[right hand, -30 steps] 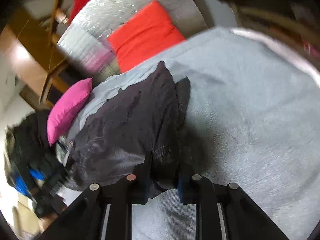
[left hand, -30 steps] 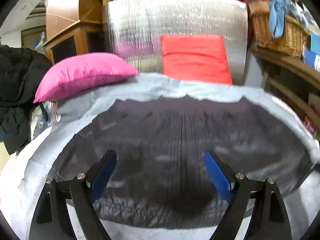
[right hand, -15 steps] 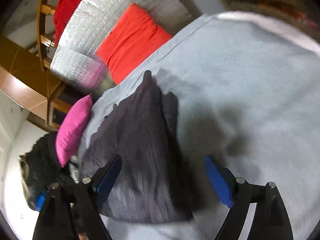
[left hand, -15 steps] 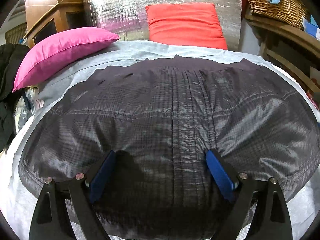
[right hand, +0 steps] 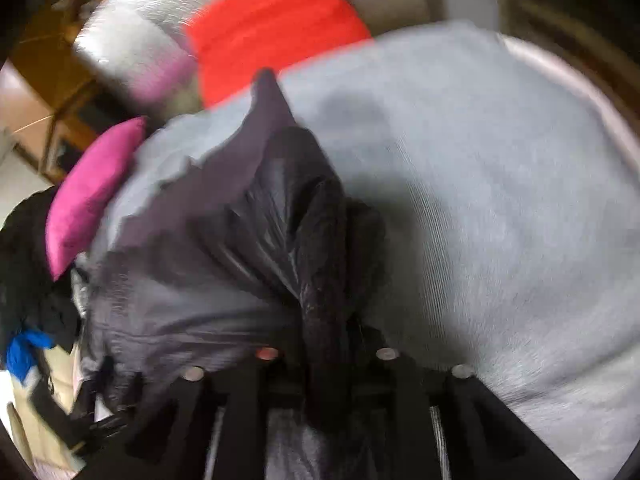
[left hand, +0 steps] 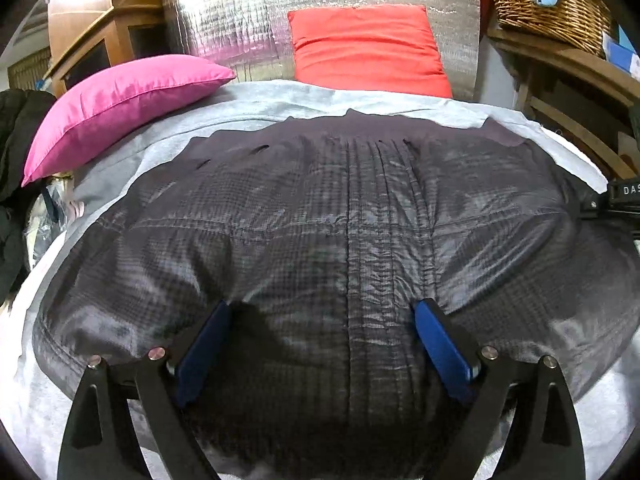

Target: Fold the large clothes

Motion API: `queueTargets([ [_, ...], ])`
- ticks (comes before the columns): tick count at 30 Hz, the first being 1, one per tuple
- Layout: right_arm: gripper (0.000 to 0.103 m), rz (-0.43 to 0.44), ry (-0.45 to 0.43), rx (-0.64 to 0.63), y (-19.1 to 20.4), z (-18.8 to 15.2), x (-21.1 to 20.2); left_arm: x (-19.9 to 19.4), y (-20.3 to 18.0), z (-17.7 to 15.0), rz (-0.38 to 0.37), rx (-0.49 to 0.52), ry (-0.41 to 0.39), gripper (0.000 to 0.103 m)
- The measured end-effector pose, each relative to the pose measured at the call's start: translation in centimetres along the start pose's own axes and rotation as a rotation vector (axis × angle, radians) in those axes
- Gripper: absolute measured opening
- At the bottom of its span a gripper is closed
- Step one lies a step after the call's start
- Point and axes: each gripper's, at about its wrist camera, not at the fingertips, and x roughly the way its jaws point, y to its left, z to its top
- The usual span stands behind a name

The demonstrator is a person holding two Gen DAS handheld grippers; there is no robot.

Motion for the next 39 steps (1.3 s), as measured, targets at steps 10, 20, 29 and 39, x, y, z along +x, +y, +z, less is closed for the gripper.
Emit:
queueTargets([
  [10, 0.073, -0.042, -0.186, -0.264, 8.9, -3.8, -9.0, -7.5, 13.8, -1.6, 0.040, -0.251, -0.146, 0.094],
  [20, 0.073, -0.046, -0.077, -0.431, 14.8, -10.5, -4.9, -2.6, 24.0, -3.6, -0.047, -0.535, 0.055, 0.093],
  [29, 0.074, -0.102, -0.021, -0.430, 13.8, -10.0, -1.6, -1.8, 25.2, -6.1, -0.195, -0.633, 0.151, 0.030],
  [39, 0.083, -0.065, -0.014, -0.442, 13.8, -9.7, -1.7, -3.8, 27.1, -3.7, -0.115, -0.652, 0.055, 0.065],
])
